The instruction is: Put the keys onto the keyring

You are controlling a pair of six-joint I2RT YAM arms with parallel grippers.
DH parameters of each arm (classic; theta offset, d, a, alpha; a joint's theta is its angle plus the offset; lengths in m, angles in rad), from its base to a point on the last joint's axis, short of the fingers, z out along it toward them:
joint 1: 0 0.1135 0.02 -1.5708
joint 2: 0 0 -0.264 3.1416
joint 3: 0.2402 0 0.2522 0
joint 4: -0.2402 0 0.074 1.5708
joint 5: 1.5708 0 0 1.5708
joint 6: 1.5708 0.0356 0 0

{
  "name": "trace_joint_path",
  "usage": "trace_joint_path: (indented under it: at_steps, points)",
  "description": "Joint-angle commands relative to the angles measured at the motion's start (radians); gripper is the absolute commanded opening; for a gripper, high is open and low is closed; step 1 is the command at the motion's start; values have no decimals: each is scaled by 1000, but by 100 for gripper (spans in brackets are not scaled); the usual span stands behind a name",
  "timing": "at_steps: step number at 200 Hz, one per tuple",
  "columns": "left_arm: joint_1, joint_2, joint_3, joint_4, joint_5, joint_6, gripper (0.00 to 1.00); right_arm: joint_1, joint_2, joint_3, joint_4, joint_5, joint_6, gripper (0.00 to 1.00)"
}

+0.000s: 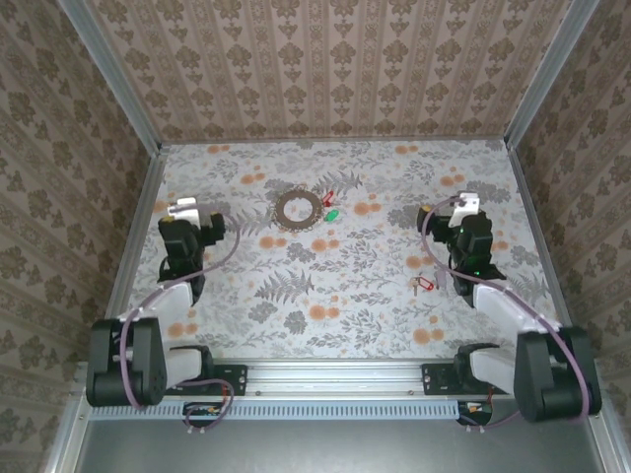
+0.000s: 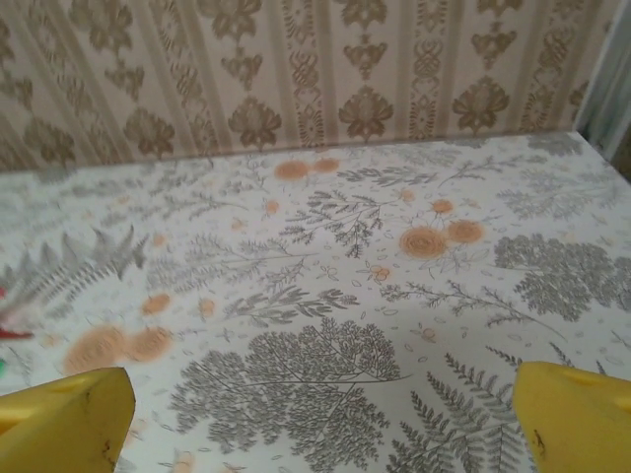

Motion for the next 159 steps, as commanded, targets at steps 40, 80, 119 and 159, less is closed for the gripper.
trace_joint_path:
  at_steps: [40, 80, 119, 159]
  points:
    - [19, 34, 322, -585, 255, -293, 100, -5, -78, 54, -318, -350, 374, 100]
    - [-67, 266, 511, -673, 456, -313, 89, 8, 21, 72, -292, -490, 464, 99]
    - [-236, 559, 829, -908, 443, -209, 84, 66, 83, 87, -274, -517, 493, 98]
    - [-318, 827, 1149, -1088, 434, -151, 82, 140, 132, 113, -323, -487, 477, 98]
